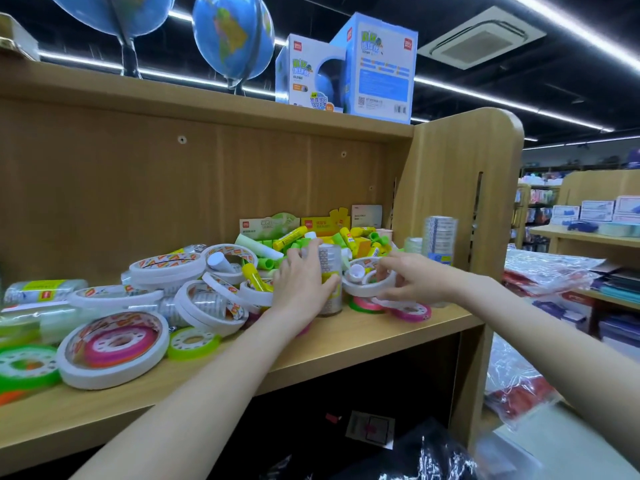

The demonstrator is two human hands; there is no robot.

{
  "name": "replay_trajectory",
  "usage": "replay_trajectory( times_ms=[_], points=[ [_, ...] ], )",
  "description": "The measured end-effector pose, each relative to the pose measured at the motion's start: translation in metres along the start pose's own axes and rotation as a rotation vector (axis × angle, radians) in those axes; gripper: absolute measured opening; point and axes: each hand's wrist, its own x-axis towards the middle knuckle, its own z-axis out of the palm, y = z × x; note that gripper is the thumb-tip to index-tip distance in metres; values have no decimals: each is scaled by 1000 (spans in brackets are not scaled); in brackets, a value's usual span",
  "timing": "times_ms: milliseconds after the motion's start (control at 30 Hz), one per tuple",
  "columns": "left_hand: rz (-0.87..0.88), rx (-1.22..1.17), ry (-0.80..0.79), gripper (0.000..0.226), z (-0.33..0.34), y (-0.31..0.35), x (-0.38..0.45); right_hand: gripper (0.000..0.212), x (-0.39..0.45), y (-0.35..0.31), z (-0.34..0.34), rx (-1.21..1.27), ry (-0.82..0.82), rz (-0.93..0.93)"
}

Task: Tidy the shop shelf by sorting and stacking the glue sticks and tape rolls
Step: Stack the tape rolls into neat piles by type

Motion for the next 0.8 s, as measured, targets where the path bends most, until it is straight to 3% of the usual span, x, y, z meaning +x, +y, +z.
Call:
replay_trajectory(
  times_ms=[133, 200, 267, 367, 500, 667, 800],
  points=[
    [123, 127, 66, 67, -2, 1, -3, 64, -6, 2, 10, 31, -103, 26],
    [351, 279, 147, 68, -1, 3, -6, 61, -7, 4, 12, -9, -64, -7],
    [554, 411, 104, 67, 2, 5, -7, 57, -8, 6, 13, -13, -26, -29],
    [683, 456, 41, 47, 5, 5, -6, 42, -6, 6, 14, 37, 59, -50],
    [731, 574, 126, 26, 3, 0, -5, 50, -8, 8, 14, 75, 107, -54],
    [727, 596, 158, 20, 6, 2, -7, 51, -22, 3, 13, -311, 309, 65],
    [688, 613, 168, 30, 9, 6, -9, 40, -24, -2, 21, -166, 255, 194]
  ],
)
